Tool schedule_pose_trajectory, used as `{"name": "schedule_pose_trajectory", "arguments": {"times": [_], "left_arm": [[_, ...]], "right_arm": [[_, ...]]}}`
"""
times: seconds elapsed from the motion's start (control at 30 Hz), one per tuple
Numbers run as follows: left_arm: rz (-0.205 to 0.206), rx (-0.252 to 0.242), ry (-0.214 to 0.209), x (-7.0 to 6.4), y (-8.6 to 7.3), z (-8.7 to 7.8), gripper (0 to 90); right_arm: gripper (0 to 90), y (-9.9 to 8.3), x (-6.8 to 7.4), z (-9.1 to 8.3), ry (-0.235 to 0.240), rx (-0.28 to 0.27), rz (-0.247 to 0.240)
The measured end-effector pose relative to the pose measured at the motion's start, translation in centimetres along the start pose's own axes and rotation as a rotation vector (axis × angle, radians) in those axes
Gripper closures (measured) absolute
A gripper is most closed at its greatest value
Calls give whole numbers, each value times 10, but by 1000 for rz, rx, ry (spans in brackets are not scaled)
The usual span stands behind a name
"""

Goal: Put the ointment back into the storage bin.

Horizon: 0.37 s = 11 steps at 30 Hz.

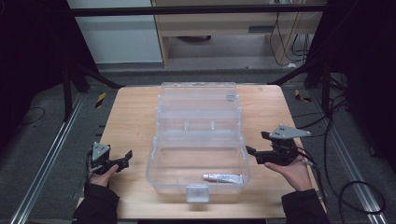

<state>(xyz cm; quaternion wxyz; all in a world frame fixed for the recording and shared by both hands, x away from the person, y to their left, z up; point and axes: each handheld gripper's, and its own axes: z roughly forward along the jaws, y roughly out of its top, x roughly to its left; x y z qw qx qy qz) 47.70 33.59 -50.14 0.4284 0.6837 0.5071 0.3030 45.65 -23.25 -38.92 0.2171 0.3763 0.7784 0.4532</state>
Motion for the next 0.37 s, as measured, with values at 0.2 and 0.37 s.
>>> {"name": "schedule_pose_trajectory", "arguments": {"times": [0.2,0.37], "left_arm": [[-1,-3,-2,0,0,0,27],[-4,-3,-3,1,0,0,27]], "right_arm": [[180,-17,-23,1,-87,13,96],[180,-36,-38,3,-175,15,143]]}}
